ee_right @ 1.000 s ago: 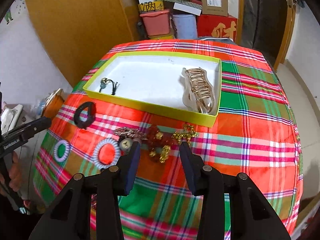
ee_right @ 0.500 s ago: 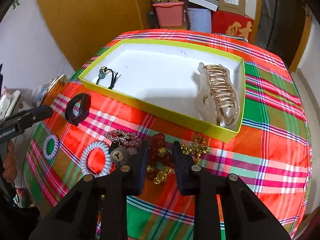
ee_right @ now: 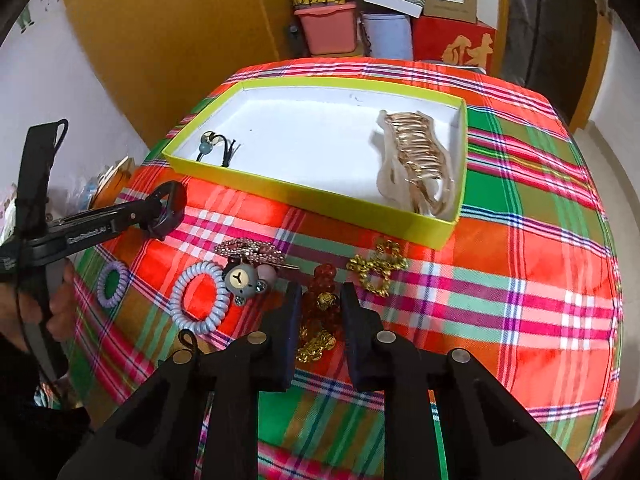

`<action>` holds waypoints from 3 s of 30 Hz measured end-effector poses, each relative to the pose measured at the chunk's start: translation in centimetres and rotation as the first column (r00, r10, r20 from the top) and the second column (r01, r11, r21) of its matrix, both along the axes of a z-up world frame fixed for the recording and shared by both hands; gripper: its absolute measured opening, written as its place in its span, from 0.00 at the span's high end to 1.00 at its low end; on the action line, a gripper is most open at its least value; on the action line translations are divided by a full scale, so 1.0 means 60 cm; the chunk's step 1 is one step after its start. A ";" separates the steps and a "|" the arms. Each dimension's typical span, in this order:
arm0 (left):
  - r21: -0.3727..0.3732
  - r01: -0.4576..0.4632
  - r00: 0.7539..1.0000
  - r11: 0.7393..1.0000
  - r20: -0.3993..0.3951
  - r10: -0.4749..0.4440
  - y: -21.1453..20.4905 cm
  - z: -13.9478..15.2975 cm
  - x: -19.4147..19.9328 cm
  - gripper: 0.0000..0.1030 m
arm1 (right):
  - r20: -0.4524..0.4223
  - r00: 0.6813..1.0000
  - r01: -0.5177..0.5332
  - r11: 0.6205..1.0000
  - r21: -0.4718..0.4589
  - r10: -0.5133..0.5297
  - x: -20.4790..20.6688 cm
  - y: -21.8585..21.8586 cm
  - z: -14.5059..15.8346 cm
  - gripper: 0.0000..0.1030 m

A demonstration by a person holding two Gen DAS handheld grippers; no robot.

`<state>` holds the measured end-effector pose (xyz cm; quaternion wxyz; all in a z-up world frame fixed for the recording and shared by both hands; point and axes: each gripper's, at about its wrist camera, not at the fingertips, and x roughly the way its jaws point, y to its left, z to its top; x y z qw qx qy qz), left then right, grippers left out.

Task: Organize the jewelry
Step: 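Grasp the black band bracelet with the left tool while the right tool grasps the red bead bracelet, then carry the black band and red beads into the box and release both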

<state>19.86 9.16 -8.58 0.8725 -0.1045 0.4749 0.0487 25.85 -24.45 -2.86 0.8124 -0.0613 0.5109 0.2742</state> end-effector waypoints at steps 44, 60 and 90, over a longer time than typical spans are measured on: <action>-0.007 0.112 0.984 0.994 0.143 -0.110 -0.040 0.123 -0.043 0.93 | 0.133 0.991 0.016 0.996 0.087 -0.028 -0.002 0.000 0.110 0.81; 0.033 0.144 0.974 0.989 0.170 -0.148 -0.034 0.132 0.085 0.93 | 0.153 0.988 0.026 0.997 0.075 -0.037 0.111 0.051 0.095 0.81; 0.086 0.144 0.987 0.986 0.059 -0.149 -0.011 0.013 0.229 0.92 | 0.075 0.996 0.056 0.998 -0.042 -0.053 0.249 0.109 -0.009 0.80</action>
